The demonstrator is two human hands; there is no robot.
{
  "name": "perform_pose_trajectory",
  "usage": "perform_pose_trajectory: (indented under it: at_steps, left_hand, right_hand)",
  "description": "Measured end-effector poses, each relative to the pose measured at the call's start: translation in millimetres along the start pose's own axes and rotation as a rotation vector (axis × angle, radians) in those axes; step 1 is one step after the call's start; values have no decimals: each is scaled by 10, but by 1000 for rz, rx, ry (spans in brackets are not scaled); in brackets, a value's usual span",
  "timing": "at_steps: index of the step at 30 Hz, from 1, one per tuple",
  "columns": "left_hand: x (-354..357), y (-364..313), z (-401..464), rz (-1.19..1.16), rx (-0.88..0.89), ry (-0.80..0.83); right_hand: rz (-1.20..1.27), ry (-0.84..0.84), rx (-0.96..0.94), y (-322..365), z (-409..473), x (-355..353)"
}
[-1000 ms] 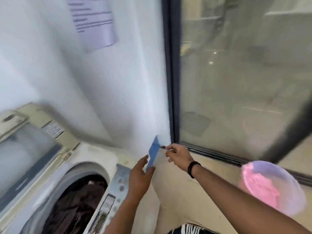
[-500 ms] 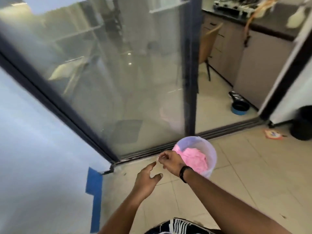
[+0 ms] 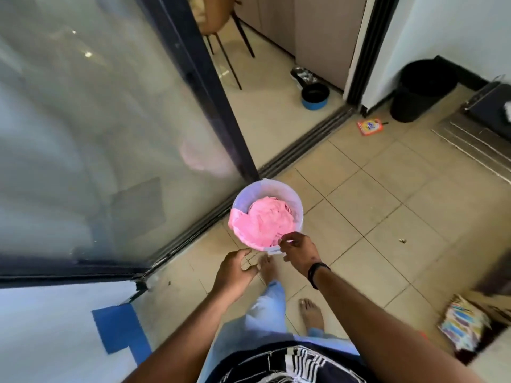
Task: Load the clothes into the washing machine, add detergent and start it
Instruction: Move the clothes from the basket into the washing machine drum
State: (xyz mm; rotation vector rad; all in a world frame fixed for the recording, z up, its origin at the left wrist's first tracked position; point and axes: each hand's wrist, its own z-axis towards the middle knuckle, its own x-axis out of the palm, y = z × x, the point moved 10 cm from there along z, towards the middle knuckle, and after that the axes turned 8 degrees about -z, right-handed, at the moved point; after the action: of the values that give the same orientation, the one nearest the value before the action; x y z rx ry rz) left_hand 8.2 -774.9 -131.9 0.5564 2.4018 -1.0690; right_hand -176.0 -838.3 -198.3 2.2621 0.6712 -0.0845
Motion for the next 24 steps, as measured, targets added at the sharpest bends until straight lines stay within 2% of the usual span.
perform_pose_trajectory:
  at_steps: [6, 12, 16, 18, 22, 24]
  left_hand:
    - [162, 169, 791, 23, -59, 227]
    - [322, 641, 1784, 136, -122, 390]
    - [381, 993, 2524, 226, -182, 459]
    - [413, 1119, 2932, 259, -182, 464]
    - [398, 1381, 3629, 251, -210, 318]
    - [473, 1511, 3802, 342, -182, 326]
  right_hand:
    - [-142, -37, 149, 23, 507, 28]
    - [-228, 35, 297, -306, 1381, 434]
    - [-296, 69, 290, -330, 1879, 742]
    - [-300, 122, 300, -389, 2110, 971]
    - [-301, 226, 312, -514, 2422, 1346]
    - [-301, 255, 304, -533, 2528, 1426]
